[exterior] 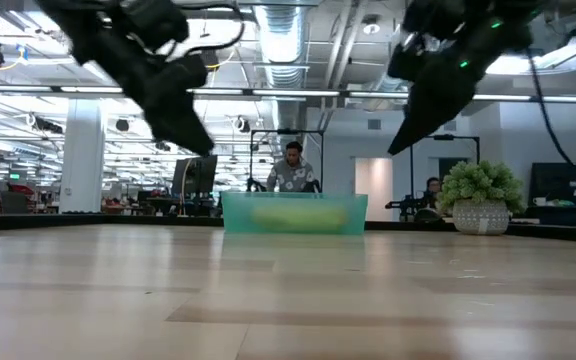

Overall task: Roll microfiber towels into tight, uniform cylinder then place into a basket
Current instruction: Return to Home Position

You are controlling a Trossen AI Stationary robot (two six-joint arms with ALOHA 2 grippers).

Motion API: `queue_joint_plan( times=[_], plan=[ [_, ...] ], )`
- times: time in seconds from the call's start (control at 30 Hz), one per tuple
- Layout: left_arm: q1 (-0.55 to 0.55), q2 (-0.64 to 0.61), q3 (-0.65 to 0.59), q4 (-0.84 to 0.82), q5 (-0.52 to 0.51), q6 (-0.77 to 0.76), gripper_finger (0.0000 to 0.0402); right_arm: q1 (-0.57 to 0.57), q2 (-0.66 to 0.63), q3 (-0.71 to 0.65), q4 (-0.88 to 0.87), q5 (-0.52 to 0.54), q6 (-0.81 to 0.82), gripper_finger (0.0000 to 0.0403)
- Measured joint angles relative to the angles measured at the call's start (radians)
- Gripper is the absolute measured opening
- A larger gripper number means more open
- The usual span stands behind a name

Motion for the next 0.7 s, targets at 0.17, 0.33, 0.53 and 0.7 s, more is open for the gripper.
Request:
queue_joint_plan(
  times=[0.17,0.33,0.53,0.7],
  plan=[
    [-0.159,-0.138,-0.114,0.018,-0.035,-0.103,0.0157,0.124,-0.096,-0.059,0.059,0.005,0.059,0.0144],
    [-0.306,-0.292,-0.196,0.082,-0.107,-0.121,0.0092,0.232,-0.193,-0.128,0.101,0.062,0.072,0.0131],
    [-0.434,-0.443,-0.237,0.136,-0.157,-0.12,0.0009,0.287,-0.332,-0.209,0.102,0.135,0.06,0.0125],
    [-0.501,-0.557,-0.274,0.129,-0.213,-0.101,0.0007,0.253,-0.492,-0.244,0.077,0.139,0.03,0.0128]
  ],
)
